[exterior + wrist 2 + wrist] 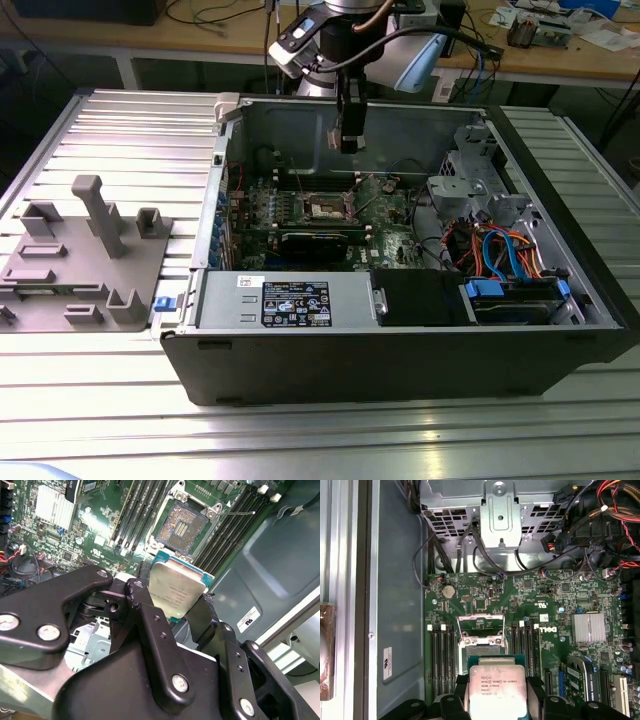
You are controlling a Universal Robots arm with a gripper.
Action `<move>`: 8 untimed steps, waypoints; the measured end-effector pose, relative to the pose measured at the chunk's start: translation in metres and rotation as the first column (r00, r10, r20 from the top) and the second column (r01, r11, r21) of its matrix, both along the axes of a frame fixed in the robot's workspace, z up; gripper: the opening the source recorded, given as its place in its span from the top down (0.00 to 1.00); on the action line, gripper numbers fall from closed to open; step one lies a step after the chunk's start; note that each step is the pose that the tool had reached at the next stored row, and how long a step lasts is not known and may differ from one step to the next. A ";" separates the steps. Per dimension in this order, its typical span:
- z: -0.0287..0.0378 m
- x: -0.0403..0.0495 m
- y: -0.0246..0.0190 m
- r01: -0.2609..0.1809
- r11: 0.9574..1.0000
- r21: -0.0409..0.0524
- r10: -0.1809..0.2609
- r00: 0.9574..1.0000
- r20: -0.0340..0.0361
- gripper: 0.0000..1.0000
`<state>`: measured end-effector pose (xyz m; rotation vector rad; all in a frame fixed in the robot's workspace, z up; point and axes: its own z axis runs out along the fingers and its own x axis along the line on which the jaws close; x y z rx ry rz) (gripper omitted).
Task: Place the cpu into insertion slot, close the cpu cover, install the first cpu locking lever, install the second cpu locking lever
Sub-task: 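Place the cpu into insertion slot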
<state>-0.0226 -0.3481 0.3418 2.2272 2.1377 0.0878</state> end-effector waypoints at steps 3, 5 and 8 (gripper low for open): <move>0.0000 0.0000 0.0000 0.014 1.000 0.000 -0.014 1.000 0.000 0.46; 0.0000 0.0000 0.0000 0.020 1.000 0.000 -0.020 1.000 0.000 0.46; 0.0000 0.0000 0.0000 0.033 0.999 0.000 -0.033 0.999 0.000 0.46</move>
